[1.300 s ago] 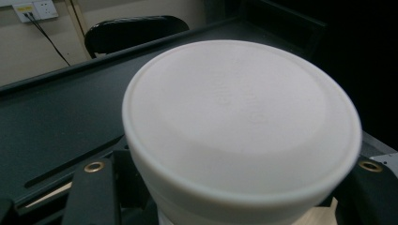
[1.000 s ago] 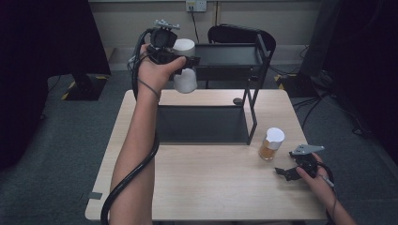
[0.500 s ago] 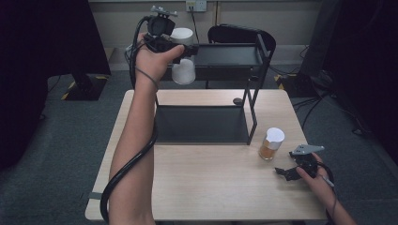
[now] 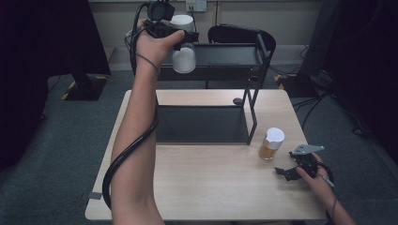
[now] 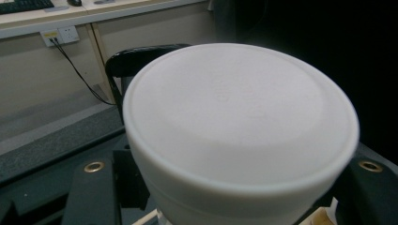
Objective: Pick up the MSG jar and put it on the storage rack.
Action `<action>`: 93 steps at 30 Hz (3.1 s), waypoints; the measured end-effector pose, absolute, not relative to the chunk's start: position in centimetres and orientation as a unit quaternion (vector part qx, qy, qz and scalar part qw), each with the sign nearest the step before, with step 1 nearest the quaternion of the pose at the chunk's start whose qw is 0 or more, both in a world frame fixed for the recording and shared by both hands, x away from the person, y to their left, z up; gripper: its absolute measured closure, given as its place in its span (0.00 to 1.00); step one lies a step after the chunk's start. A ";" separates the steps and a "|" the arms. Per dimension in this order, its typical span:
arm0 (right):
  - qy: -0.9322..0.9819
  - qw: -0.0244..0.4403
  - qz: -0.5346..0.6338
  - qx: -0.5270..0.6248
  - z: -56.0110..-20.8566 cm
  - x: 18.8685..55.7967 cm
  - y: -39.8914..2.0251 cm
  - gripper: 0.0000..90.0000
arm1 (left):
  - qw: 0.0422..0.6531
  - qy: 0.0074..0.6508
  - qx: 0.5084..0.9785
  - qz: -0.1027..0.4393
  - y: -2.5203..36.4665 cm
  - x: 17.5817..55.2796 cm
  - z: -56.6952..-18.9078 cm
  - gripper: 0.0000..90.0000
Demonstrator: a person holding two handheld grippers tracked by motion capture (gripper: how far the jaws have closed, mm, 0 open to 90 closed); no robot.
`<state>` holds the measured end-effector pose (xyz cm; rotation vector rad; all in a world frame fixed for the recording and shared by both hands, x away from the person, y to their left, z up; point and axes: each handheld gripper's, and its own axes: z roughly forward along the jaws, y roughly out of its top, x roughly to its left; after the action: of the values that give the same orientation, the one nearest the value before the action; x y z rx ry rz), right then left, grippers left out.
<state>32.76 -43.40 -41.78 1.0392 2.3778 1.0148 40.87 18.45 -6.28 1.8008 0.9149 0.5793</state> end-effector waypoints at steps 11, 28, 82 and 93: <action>0.840 0.176 0.358 0.368 -41.8 32.8 -43.4 0.00 | 0.500 0.380 0.741 0.239 18.0 43.0 -5.5 0.38; 0.840 0.176 0.358 0.368 -41.8 32.8 -43.4 0.00 | 0.495 0.378 0.748 0.231 16.7 47.5 -6.6 0.38; 0.840 0.176 0.358 0.368 -41.8 32.7 -43.4 0.00 | 0.489 0.418 0.728 0.239 15.7 47.1 -8.8 0.09; 0.839 0.177 0.358 0.369 -41.8 32.7 -43.4 0.00 | 0.487 0.417 0.730 0.238 16.4 45.3 -9.3 0.05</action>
<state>32.71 -43.36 -41.76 1.0437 2.3764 1.0133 45.34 16.36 -9.33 1.7757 1.0145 0.5783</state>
